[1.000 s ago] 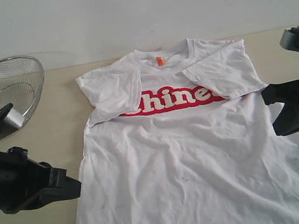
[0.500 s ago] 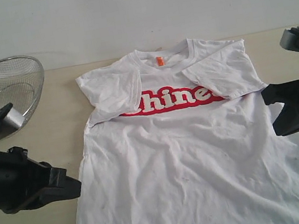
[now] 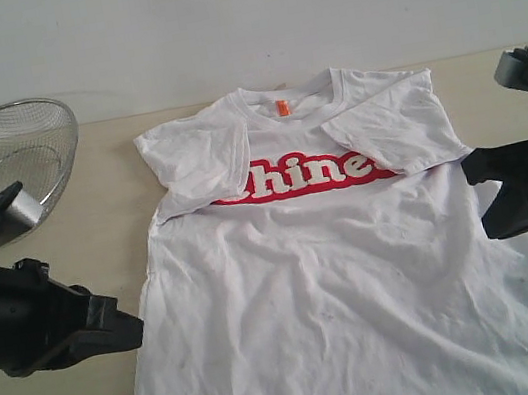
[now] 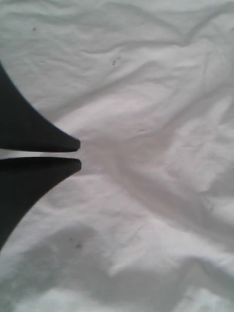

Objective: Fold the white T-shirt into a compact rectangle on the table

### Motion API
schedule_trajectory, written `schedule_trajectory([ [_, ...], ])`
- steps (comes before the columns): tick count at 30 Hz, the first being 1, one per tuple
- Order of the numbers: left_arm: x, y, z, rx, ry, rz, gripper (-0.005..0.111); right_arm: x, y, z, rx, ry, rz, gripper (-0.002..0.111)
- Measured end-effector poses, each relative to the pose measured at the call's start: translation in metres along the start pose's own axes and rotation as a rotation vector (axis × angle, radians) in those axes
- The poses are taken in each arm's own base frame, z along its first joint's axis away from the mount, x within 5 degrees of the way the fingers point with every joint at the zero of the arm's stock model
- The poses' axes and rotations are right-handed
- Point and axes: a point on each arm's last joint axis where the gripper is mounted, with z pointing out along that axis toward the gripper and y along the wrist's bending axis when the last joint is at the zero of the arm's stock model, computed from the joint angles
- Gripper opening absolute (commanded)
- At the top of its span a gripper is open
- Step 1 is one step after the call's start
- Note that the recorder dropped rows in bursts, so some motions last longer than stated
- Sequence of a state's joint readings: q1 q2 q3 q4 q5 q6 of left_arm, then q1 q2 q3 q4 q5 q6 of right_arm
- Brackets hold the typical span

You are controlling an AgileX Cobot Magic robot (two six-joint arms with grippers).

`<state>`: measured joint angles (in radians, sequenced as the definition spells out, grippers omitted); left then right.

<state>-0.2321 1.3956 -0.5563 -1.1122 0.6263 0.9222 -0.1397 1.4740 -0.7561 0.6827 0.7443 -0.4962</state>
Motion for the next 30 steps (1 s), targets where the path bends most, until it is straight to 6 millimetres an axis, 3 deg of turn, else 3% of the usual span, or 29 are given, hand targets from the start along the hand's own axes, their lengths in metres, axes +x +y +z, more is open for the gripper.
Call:
schedule_trajectory([
  [4, 0.0, 0.0, 0.0, 0.0, 0.0, 0.0, 0.004, -0.001, -0.001, 0.0, 0.006, -0.011, 0.0, 0.0],
  [19, -0.001, 0.001, 0.0, -0.014, -0.011, 0.0, 0.004, -0.035, -0.017, -0.009, 0.178, -0.409, 0.093, 0.0],
  [30, 0.0, 0.0, 0.0, 0.003, -0.003, -0.005, 0.004, -0.036, -0.018, -0.009, 0.18, -0.423, 0.115, 0.0],
])
